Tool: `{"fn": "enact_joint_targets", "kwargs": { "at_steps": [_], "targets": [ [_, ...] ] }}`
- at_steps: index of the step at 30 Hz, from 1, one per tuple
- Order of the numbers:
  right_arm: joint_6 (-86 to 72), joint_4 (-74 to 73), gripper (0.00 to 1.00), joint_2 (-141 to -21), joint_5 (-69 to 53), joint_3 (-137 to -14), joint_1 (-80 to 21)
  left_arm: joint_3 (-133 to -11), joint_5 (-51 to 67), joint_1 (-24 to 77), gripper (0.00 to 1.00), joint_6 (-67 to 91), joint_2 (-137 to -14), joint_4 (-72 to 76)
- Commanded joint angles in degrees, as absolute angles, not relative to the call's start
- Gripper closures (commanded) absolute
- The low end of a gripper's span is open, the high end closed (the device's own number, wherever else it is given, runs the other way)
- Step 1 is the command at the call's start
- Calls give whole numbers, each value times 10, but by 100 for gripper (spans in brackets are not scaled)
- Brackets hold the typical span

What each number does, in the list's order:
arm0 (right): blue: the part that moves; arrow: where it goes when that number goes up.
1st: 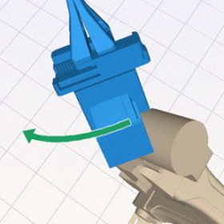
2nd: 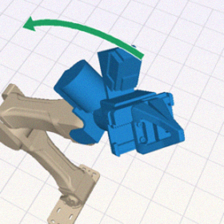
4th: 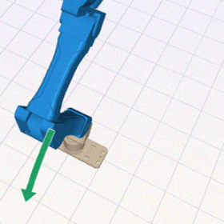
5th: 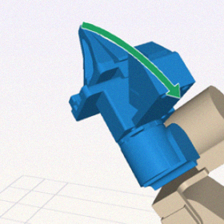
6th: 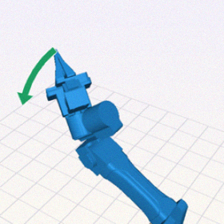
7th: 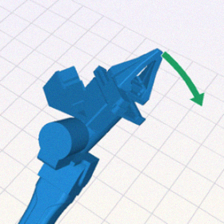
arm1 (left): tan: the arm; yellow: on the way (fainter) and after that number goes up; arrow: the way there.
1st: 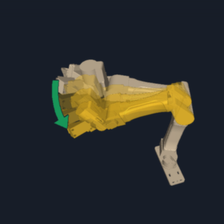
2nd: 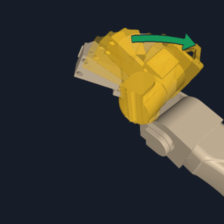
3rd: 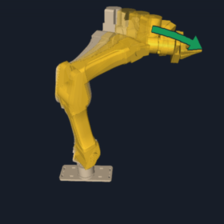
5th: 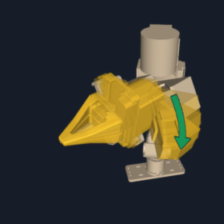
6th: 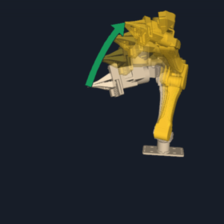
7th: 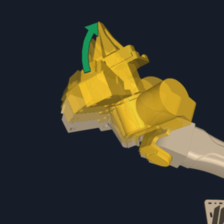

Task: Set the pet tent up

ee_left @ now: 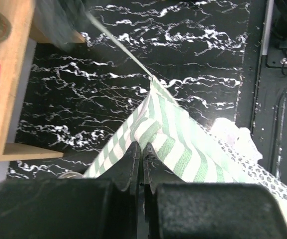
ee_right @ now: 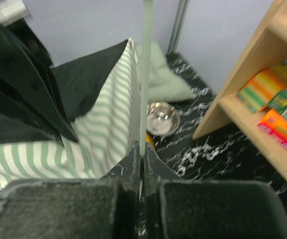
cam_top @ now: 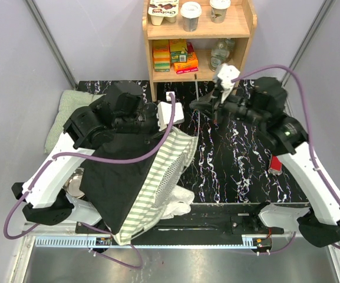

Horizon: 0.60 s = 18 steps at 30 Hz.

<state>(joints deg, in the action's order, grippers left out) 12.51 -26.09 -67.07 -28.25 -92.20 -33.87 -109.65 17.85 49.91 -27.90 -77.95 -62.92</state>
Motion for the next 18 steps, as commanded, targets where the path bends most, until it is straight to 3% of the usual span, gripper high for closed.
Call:
{"fn": "enact_joint_targets", "kwargs": {
  "at_steps": [1,10,18],
  "targets": [
    [148,-278,100,-678,-303,-874,-355,-1187,145,497,100,-331,-787,-617],
    [170,-240,100,-673,-294,-785,-368,-1271,135,509,100,-360,-829,-618],
    [157,-200,100,-628,-273,-685,-381,-1204,108,480,100,-302,-773,-586]
  ]
}}
